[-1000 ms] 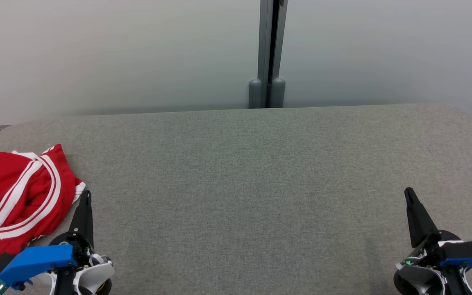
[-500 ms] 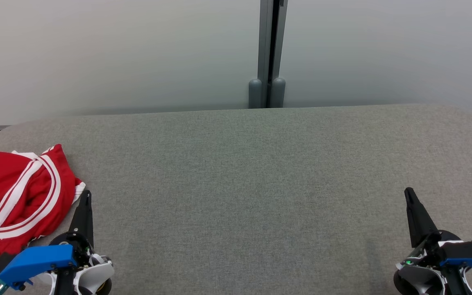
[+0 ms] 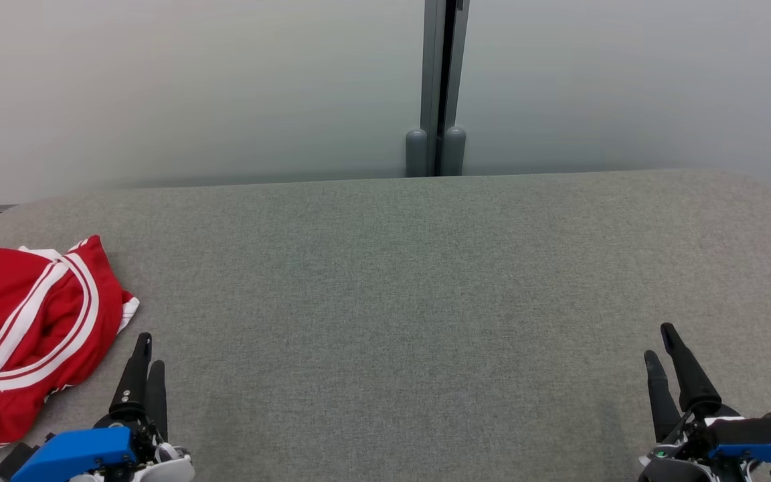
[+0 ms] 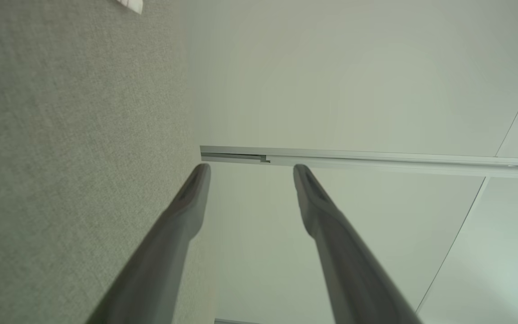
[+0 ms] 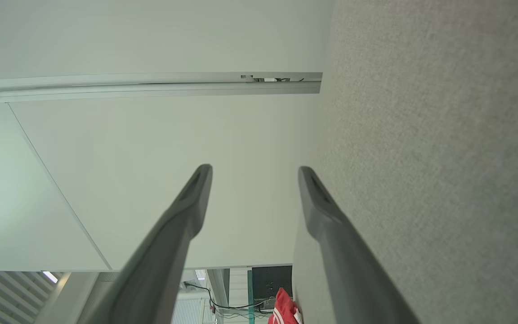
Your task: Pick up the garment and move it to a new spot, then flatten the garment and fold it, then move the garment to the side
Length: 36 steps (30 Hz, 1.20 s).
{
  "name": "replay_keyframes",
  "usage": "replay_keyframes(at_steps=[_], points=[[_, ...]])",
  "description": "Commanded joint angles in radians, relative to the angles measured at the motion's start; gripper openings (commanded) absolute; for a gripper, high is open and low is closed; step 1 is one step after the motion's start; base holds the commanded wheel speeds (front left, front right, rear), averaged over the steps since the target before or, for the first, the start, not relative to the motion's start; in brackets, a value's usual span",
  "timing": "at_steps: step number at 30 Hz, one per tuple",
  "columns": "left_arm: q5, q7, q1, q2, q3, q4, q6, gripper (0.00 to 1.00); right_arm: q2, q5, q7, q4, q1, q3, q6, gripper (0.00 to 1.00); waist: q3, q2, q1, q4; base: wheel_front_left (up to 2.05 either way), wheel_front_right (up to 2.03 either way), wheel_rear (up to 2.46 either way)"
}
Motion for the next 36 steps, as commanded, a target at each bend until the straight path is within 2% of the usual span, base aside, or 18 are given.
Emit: replay_keyframes(at_steps=[1,9,30,36], points=[[0.008,-0.010,-0.021,0.005,-0.009,-0.021,0.001,1.00,-0.003,-0.003,-0.010,-0.020,-0.017,0.008,0.000,1.00,0.000,-0.0001,0.0000,0.000,0.00,0.00,0.00],[0.090,-0.051,-0.013,0.005,-0.030,-0.039,0.016,1.00,-0.004,-0.064,-0.050,-0.036,-0.011,0.021,0.001,1.00,0.000,-0.0001,0.0000,0.000,0.00,0.00,0.00],[0.523,-0.140,0.015,0.022,-0.114,-0.060,0.072,1.00,-0.008,-0.516,-0.139,-0.061,0.015,0.028,0.001,1.00,-0.004,-0.0001,0.0000,0.009,0.00,0.00,0.00],[0.617,-0.158,0.019,0.030,-0.134,-0.064,0.076,1.00,-0.008,-0.609,-0.158,-0.060,0.020,0.021,0.001,1.00,-0.006,-0.0001,0.0000,0.012,0.00,0.00,0.00]])
